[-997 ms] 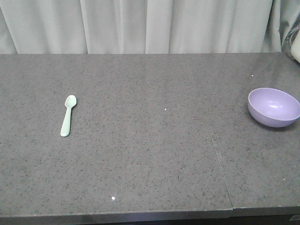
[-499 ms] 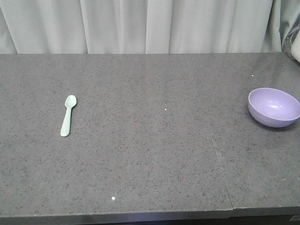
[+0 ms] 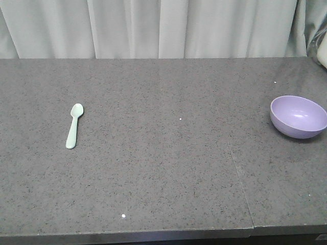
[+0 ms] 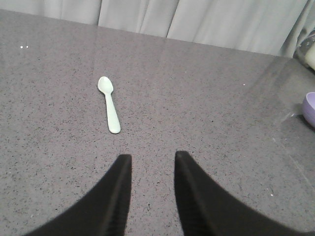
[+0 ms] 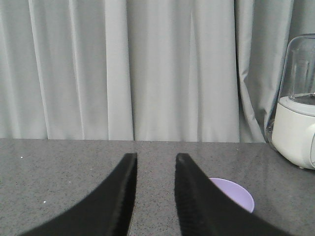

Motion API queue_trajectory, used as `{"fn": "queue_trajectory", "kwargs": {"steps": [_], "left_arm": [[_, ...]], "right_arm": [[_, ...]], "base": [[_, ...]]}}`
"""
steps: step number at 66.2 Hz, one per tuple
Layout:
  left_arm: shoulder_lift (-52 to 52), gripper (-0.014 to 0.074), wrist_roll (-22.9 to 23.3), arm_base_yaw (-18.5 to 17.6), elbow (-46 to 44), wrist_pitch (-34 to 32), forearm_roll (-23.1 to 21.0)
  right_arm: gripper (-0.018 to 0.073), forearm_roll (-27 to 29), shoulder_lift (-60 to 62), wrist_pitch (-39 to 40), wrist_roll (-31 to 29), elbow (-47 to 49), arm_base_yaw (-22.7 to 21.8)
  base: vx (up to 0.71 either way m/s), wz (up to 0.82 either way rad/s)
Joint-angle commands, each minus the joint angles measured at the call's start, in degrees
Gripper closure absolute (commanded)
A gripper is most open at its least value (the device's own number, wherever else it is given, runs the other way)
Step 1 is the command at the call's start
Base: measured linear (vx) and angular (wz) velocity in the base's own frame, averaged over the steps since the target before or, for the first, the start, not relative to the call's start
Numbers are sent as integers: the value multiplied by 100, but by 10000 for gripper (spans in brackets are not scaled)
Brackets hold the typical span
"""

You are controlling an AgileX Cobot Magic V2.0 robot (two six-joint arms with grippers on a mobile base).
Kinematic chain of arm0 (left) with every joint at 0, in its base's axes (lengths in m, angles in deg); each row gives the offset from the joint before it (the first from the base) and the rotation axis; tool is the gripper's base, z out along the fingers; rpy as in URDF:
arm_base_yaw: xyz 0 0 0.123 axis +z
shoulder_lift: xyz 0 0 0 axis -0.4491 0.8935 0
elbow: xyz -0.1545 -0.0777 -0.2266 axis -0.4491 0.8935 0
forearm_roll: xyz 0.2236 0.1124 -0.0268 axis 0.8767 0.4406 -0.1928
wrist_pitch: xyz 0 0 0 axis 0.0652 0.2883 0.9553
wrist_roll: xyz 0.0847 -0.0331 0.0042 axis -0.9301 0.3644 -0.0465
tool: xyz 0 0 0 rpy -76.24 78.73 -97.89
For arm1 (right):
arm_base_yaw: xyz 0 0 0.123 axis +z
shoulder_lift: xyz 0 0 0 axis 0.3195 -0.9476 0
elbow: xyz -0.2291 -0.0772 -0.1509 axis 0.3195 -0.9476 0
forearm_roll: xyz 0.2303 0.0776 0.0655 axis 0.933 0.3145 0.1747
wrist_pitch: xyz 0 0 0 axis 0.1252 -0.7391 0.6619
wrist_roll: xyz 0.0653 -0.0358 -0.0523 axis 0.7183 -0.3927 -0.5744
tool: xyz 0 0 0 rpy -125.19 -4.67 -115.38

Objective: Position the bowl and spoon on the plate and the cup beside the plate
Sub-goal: 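Lower the open left gripper over the pale green spoon handle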

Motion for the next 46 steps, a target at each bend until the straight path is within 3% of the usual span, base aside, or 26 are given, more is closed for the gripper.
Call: {"fn": "queue_trajectory", "kwargs": {"steps": [1, 10, 14, 28, 46], "left_arm": [[357, 243, 20, -1, -196, -777, -73], [627, 183, -116, -1, -289, -1570, -105], [960, 183, -255, -1, -564, -1537, -61], [3185, 183, -778, -1, -2469, -66, -42], [6231, 183, -679, -1, -5085, 1895, 77]], "right_arm": [[183, 52, -136, 408, -88, 166, -37], [74, 52, -136, 508, -35, 166, -37], [64, 52, -136, 510, -22, 166, -37], [65, 52, -136, 492, -22, 166, -37], [65, 39, -136, 494, -22, 166, -37]], "base": [[0, 0], [0, 0], [0, 0], [0, 0], [0, 0]]}}
